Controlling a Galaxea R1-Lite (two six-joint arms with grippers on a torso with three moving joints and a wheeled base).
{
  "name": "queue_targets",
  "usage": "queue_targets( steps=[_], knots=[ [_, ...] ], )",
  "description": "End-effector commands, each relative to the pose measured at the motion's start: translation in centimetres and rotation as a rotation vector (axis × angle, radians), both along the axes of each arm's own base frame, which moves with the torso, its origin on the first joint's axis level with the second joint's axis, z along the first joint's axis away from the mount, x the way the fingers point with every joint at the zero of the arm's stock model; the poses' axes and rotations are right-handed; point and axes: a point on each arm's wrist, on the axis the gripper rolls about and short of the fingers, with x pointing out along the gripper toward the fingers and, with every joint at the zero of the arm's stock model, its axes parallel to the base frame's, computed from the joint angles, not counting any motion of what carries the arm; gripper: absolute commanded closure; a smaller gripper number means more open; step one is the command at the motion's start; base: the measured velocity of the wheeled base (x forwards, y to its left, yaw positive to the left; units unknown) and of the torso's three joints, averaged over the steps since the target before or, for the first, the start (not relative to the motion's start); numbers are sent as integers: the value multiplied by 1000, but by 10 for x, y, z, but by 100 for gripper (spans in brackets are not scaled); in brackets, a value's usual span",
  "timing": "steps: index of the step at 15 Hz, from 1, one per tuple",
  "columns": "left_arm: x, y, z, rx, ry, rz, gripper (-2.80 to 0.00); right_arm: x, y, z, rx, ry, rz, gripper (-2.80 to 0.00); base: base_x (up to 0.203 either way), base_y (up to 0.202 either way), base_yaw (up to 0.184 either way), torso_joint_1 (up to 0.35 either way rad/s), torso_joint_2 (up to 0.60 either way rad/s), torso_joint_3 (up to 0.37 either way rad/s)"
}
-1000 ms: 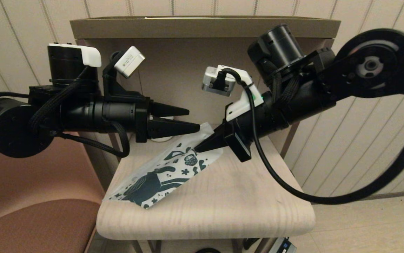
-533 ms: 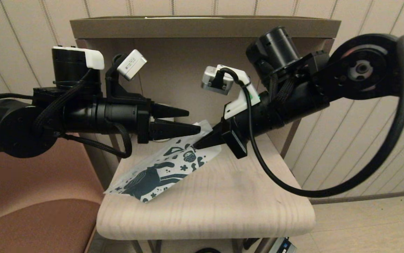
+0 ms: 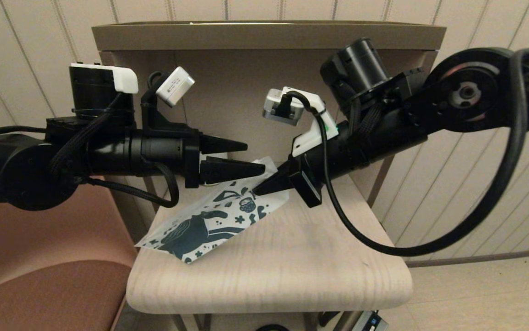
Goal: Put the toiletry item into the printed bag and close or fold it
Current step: Hand it to the other hand
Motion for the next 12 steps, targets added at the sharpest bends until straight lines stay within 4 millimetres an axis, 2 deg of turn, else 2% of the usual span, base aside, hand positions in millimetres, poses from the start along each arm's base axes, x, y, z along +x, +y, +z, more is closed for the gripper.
queue_targets(
  steps=[1, 12],
  knots=[
    [0, -1, -1, 0, 3, -5, -280, 0, 0, 0, -1, 1, 5, 0, 0, 0, 0, 0, 0, 0],
    [0, -1, -4, 8, -10, -9, -280, 4, -3, -1, 3, -5, -9, 0, 0, 0, 0, 0, 0, 0]
  ],
)
